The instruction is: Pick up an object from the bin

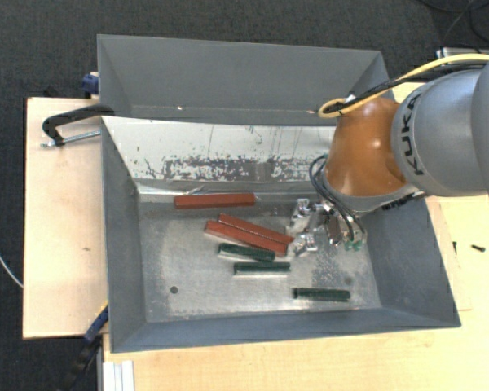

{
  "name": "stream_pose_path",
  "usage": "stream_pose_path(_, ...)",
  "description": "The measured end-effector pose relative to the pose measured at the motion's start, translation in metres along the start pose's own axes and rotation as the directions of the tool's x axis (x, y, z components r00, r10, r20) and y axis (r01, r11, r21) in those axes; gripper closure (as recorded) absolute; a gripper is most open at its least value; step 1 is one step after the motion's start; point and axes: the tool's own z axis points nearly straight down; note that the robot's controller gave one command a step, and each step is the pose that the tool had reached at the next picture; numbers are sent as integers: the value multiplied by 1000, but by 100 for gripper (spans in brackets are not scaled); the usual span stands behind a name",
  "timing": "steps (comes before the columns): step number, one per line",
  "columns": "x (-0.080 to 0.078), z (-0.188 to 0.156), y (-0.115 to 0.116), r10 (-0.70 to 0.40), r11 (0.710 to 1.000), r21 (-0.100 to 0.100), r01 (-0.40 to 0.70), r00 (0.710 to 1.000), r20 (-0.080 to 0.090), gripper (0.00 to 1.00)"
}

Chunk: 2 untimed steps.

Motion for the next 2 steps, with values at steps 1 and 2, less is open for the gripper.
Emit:
stream_pose_path(1, 0, 0, 0, 0, 1000, 0, 0, 1000, 1, 100)
stream_pose_path(2, -4, -175, 5, -48, 999, 3, 48, 999, 20, 100)
